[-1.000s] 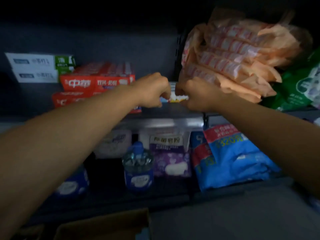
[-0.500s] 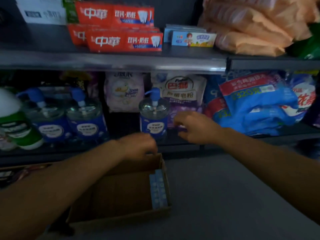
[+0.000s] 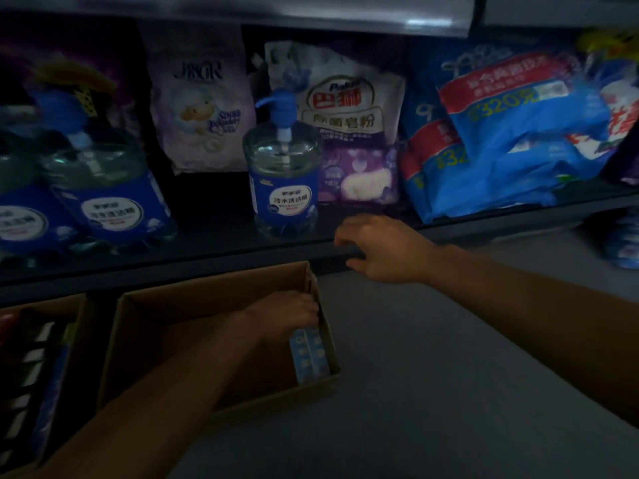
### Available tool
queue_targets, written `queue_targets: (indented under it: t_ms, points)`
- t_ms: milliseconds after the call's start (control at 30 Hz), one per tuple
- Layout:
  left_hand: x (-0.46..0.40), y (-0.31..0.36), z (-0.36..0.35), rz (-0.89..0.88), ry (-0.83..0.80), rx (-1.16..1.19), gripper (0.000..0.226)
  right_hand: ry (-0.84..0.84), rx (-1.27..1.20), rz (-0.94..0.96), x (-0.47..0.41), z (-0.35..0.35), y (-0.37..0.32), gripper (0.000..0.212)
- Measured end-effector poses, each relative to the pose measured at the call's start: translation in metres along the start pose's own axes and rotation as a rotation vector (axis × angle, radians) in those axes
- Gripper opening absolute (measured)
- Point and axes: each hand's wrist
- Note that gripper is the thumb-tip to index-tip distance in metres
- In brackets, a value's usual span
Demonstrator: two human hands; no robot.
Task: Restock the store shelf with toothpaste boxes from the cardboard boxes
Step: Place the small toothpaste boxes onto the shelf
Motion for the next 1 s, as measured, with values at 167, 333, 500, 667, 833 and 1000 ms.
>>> queue_targets:
  t_ms: [167,333,500,667,833,1000]
  points:
    - [-0.001,-0.007,-0.012,-0.104,0.119,-0.057,0.045,-0.009,0.014,-0.04,0.005,-0.008,0.007,0.024]
    - [-0.008,-0.004,-0.022,0.002,-0.074,-0.181,0.043,-0.025,-0.005,-0.066,0.006,-0.017,0.01,0.024]
    - [0.002,-0.007,-0.028,0.012,0.062,-0.05,0.034,-0.046,-0.022,-0.066,0.003,-0.021,0.008,0.023]
    - [0.0,-0.005,-0.026,-0.07,0.101,-0.178,0.056,-0.064,-0.024,-0.065,0.002,-0.026,0.007,0.025]
    - [0.0,-0.006,-0.031,-0.044,0.206,-0.082,0.051,-0.06,-0.03,-0.063,0.003,-0.03,0.011,0.024]
    - [-0.002,-0.014,-0.037,0.077,0.078,-0.044,0.038,-0.084,-0.024,-0.075,0.003,-0.034,0.013,0.025]
Point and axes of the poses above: each hand's wrist, its own x-axis away from the middle knuckle, its own z-axis out of the back of the hand, y = z × x, and after that the axes turned 13 degrees about y, right-handed
